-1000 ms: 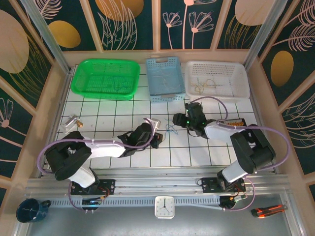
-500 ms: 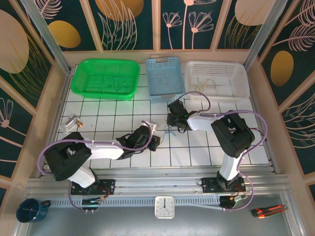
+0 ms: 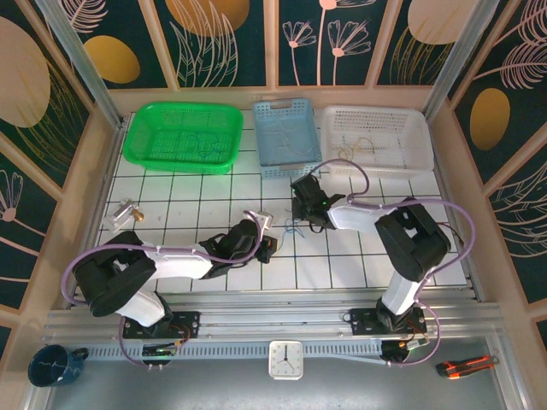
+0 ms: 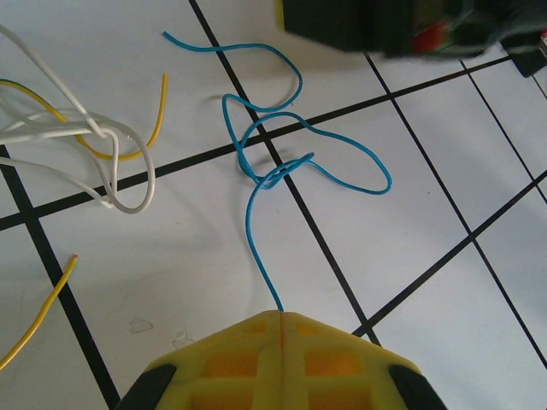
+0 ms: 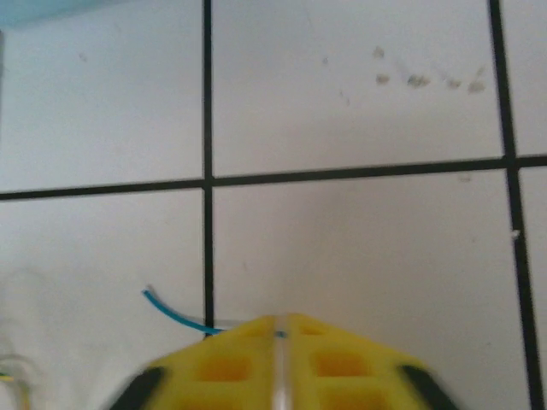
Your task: Untangle the cables
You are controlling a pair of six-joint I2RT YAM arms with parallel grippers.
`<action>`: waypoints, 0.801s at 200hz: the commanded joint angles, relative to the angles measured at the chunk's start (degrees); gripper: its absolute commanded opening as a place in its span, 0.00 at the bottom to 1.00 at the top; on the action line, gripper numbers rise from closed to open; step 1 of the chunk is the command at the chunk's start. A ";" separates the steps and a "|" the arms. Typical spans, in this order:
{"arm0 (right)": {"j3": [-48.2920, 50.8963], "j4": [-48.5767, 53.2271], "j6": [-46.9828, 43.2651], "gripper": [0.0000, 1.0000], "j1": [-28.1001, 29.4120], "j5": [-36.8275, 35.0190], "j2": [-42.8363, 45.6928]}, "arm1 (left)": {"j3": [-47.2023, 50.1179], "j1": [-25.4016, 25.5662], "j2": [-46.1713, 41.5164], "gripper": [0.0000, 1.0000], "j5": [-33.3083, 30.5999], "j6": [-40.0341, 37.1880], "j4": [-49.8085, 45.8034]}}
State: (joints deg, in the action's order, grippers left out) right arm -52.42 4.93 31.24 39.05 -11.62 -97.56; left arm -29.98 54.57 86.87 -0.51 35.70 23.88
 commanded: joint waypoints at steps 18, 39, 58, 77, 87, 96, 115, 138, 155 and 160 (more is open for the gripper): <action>0.03 4.80 0.98 0.44 0.37 0.22 4.22 | 0.53 0.35 -1.16 0.00 0.08 0.69 1.90; 0.64 6.35 2.84 0.47 0.51 0.48 3.53 | 0.96 0.37 -1.51 0.00 0.00 0.78 2.13; 0.11 7.73 4.48 0.48 0.94 0.83 2.11 | 1.41 0.37 -1.78 0.00 -0.06 1.01 2.45; -1.27 9.50 5.65 0.48 1.56 0.11 0.12 | 1.77 0.34 -1.83 0.00 0.00 1.13 2.88; -1.83 10.02 5.93 0.48 1.90 0.07 -0.94 | 1.99 0.37 -1.96 0.00 0.07 1.13 3.01; -2.51 10.38 6.02 0.48 2.07 0.12 -1.87 | 2.16 0.37 -1.96 0.00 0.08 1.17 3.18; -3.94 11.62 6.17 0.47 2.52 0.11 -3.88 | 2.62 0.34 -2.18 0.00 0.09 1.21 3.77; -5.49 12.73 6.36 0.45 3.14 0.09 -5.92 | 3.21 0.36 -2.24 0.00 0.08 1.38 4.76; -6.75 13.48 6.85 0.40 3.64 0.10 -7.48 | 3.64 0.37 -2.03 0.00 0.39 1.48 5.59; -6.87 13.40 7.10 0.39 3.71 0.18 -7.79 | 3.74 0.36 -1.95 0.00 0.49 1.55 5.76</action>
State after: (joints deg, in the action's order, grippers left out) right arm -57.52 16.08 36.53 41.60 -11.88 -102.61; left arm -27.31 54.57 85.65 -0.51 36.34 26.76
